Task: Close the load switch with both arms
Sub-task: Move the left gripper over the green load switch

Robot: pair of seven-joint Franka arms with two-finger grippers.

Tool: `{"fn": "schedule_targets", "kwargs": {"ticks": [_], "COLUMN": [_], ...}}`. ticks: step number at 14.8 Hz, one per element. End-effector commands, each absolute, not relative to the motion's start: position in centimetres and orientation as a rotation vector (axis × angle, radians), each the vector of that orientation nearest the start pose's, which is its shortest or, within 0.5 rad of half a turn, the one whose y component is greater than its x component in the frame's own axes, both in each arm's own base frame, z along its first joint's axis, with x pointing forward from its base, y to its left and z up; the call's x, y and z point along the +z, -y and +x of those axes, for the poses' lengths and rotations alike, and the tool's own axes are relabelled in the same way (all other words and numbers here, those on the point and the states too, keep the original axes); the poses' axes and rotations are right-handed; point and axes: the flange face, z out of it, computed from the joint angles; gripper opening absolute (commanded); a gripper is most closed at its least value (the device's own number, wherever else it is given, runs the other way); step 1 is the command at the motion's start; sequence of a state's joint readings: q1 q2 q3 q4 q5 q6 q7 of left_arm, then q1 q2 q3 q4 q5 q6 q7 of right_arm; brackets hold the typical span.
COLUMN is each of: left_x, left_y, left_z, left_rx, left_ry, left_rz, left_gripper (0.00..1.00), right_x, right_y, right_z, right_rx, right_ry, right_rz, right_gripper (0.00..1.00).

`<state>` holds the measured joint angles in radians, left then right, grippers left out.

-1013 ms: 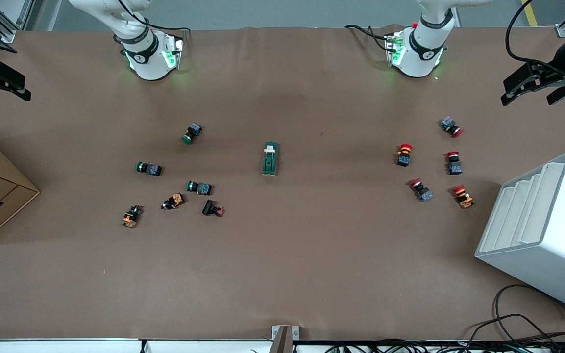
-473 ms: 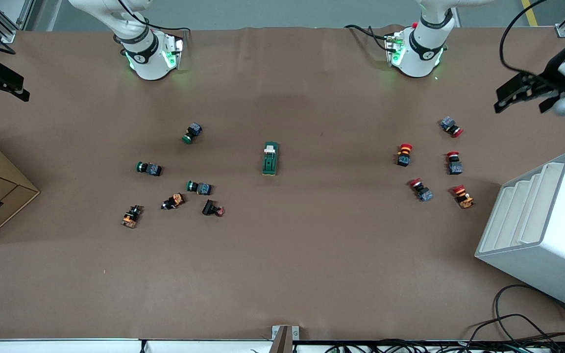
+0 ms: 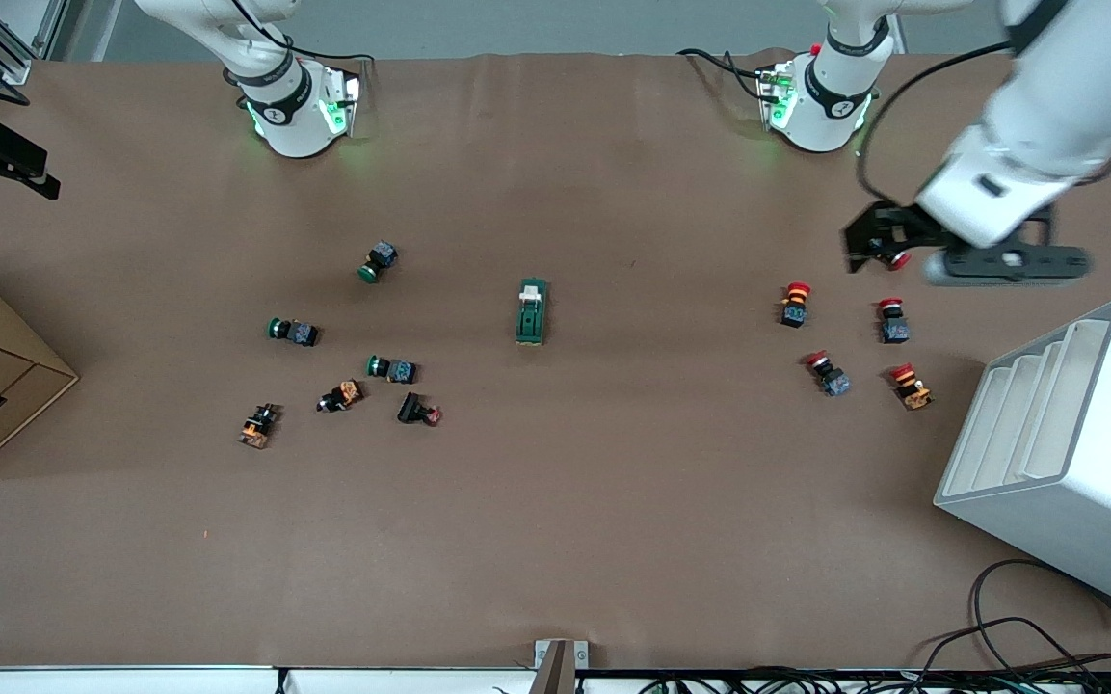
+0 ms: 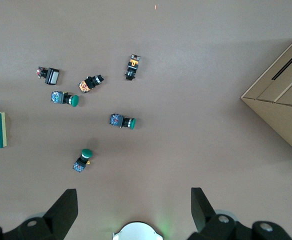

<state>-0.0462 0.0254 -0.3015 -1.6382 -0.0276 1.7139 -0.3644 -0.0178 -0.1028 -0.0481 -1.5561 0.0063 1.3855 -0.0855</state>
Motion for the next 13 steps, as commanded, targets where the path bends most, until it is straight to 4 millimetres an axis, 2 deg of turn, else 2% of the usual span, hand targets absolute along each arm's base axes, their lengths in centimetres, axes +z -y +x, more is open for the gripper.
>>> {"fn": "schedule_targets", "kwargs": {"ticks": [1,3,7,8,10,11,13], "left_x": [57.5,54.9,48.8,47.6,45.5,43.9,41.2], "left_y": [25.5,30.5,38.8,41.3,44.9,47.2,49.8], "left_z": [52.0,50.6,46.7,45.0,41.8,39.4,36.5], "left_rx": [-0.149,-0.172,-0.233,-0.225,-0.249,-0.271,-0.321], "left_ry": [0.15,0.215,0.25,0.251,0.236,0.217,0.239], "left_rz": [-3.221,-3.247,-3.184,-3.171,-3.129,-3.108,-3.062], "left_gripper": [1.0,1.0,1.0,1.0,1.0,1.0,1.0], "right_x": [67.2,67.2,67.1,67.1,67.1,67.1,67.1], "right_y": [3.3,3.3,3.2,3.2,3.2,3.2,3.2], "right_z": [49.2,49.1,49.1,49.1,49.1,49.1,49.1], "right_rx": [0.089,0.091,0.096,0.098,0.098,0.098,0.096], "right_ry": [0.03,0.03,0.032,0.032,0.032,0.032,0.032], "right_rz": [-3.117,-3.118,-3.118,-3.117,-3.117,-3.117,-3.118], "right_gripper": [1.0,1.0,1.0,1.0,1.0,1.0,1.0]}}
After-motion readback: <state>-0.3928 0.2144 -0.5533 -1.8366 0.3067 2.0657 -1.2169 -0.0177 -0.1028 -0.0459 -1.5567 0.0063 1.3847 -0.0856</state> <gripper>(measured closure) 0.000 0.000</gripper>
